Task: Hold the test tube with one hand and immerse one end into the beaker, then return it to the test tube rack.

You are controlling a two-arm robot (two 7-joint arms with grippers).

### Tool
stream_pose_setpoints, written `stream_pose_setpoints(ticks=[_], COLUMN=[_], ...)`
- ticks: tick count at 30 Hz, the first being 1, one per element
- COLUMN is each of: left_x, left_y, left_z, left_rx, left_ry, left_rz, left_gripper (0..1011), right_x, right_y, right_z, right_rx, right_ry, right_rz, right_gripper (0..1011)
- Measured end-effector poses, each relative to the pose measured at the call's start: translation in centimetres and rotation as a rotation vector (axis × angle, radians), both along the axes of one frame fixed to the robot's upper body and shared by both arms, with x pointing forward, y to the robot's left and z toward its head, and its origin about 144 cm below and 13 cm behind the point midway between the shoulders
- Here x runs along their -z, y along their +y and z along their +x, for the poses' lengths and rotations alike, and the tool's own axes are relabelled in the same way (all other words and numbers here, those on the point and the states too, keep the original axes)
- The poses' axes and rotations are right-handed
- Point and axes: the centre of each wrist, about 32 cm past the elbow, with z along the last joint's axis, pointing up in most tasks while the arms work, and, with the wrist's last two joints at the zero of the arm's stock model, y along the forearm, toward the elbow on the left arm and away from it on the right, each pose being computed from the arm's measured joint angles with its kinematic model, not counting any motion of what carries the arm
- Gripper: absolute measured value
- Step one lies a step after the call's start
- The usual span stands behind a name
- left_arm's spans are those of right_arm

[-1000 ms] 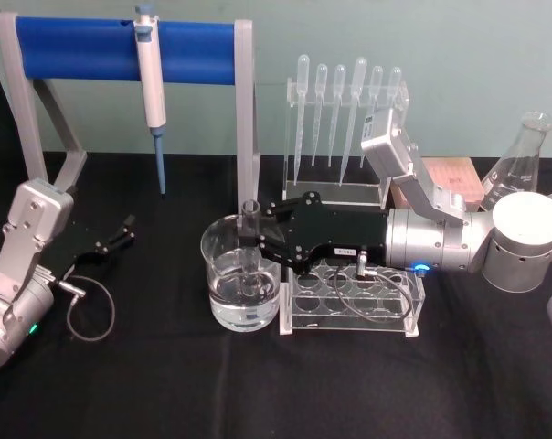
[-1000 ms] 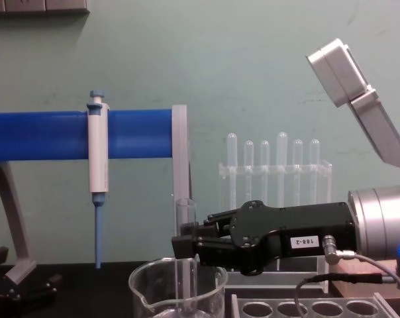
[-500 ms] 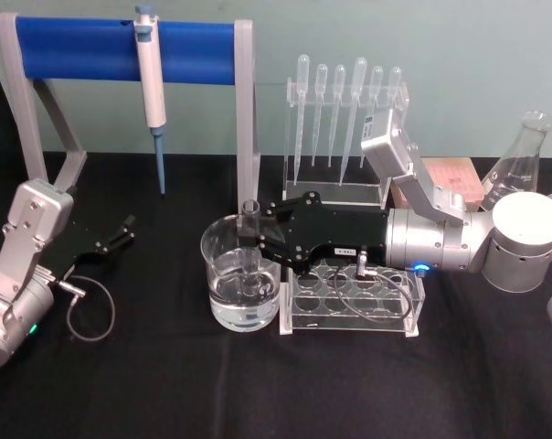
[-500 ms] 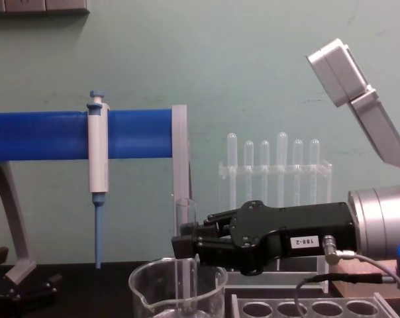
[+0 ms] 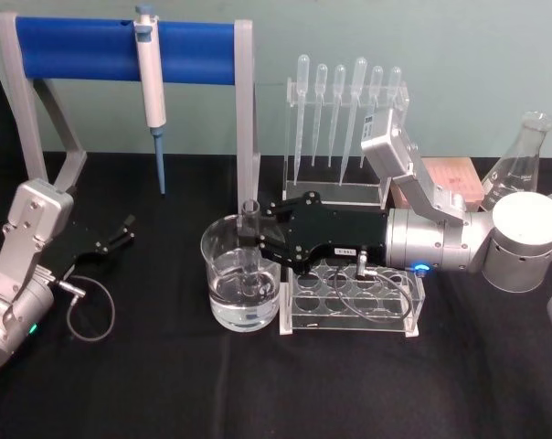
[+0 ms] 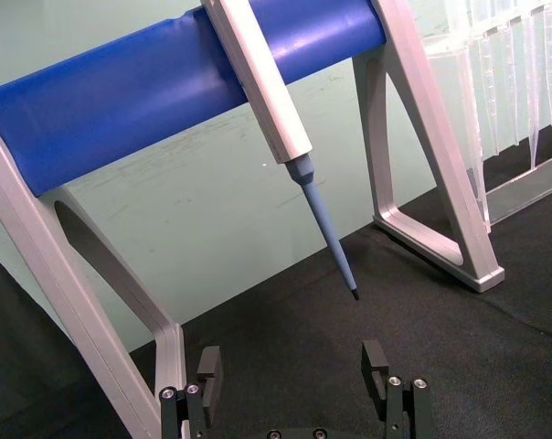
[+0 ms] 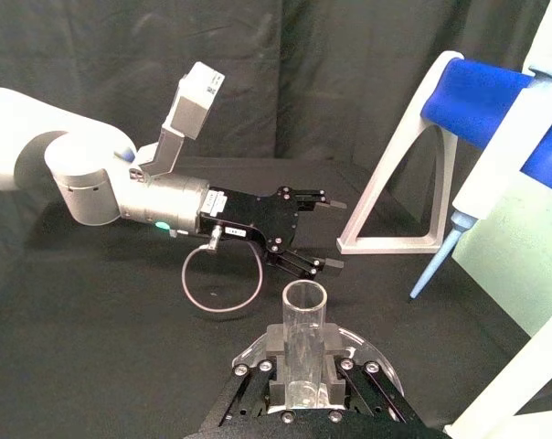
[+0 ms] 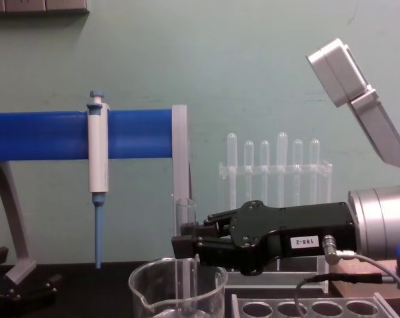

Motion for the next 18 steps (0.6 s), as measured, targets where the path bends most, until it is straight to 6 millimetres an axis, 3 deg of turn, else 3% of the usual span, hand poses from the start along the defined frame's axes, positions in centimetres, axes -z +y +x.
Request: stream_pose_setpoints(ticks=[18], left_x=[0.0], left_y=[0.0], left_z=[0.0], left_rx=[0.0], left_ry=[0.0], left_rz=[0.0], left_gripper=[1000], right_x=[0.0], right_y=[0.0], right_z=[0.0], right_rx=[0.0], right_ry=[0.0], right_rz=[0.0], right_gripper=[242])
